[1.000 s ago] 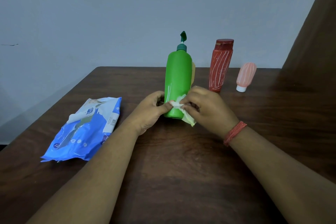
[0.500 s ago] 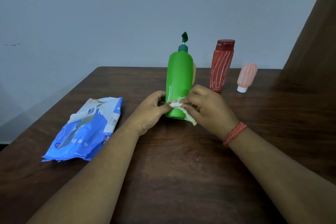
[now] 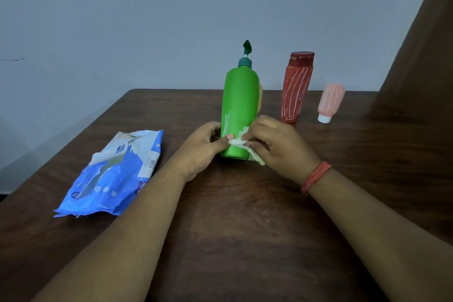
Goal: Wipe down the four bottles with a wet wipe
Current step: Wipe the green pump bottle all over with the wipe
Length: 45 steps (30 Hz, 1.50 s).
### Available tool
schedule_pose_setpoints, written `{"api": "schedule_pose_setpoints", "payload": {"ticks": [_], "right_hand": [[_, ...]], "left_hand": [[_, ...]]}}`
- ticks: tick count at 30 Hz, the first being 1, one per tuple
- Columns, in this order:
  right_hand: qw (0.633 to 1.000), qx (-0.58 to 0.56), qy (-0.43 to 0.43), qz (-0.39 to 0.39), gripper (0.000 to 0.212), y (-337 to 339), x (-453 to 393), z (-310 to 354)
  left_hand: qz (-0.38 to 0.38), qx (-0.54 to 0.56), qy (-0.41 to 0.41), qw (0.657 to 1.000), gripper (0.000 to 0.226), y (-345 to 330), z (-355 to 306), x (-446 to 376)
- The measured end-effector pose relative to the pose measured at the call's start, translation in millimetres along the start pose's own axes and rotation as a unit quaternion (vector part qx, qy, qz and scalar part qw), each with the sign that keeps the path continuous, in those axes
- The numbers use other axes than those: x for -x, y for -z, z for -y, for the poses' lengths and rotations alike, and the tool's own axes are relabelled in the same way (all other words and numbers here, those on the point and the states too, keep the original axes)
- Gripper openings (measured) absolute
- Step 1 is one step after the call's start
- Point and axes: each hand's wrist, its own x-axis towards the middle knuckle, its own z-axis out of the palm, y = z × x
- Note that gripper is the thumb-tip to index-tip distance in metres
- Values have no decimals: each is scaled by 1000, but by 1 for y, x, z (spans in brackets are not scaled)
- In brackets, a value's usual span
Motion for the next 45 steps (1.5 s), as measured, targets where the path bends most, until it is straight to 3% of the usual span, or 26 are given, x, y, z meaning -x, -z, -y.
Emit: {"api": "schedule_pose_setpoints", "payload": {"ticks": [11,15,19,22,27,30,37,45], "right_hand": [[996,-22,-76,-29,10,-6,3,2],[993,-15,-99,-61,8,-5,2,2],[998,20,-46,-32,9,-4,0,3],[993,42,-69,-89,10,1,-3,2],[996,87,23,-29,10,-7,-7,16],[992,85,-12,-95,12,0,-9,12],[984,116,29,-129,10,3,-10,20],[986,154,45,-55,7,-1,-10,23]], "left_hand": [[43,-20,-6,999,67,-3,-7,8],[56,-27,-9,998,66,-4,-9,8],[28,-29,-14,999,72,-5,-7,6],[5,-19,-12,1000,72,-7,-6,5],[-10,16,-1,1000,62,-8,-5,7],[-24,35,-9,999,62,-7,-5,7],[-9,101,-33,994,60,-7,-8,11],[37,41,-14,998,54,-4,-14,15]]}}
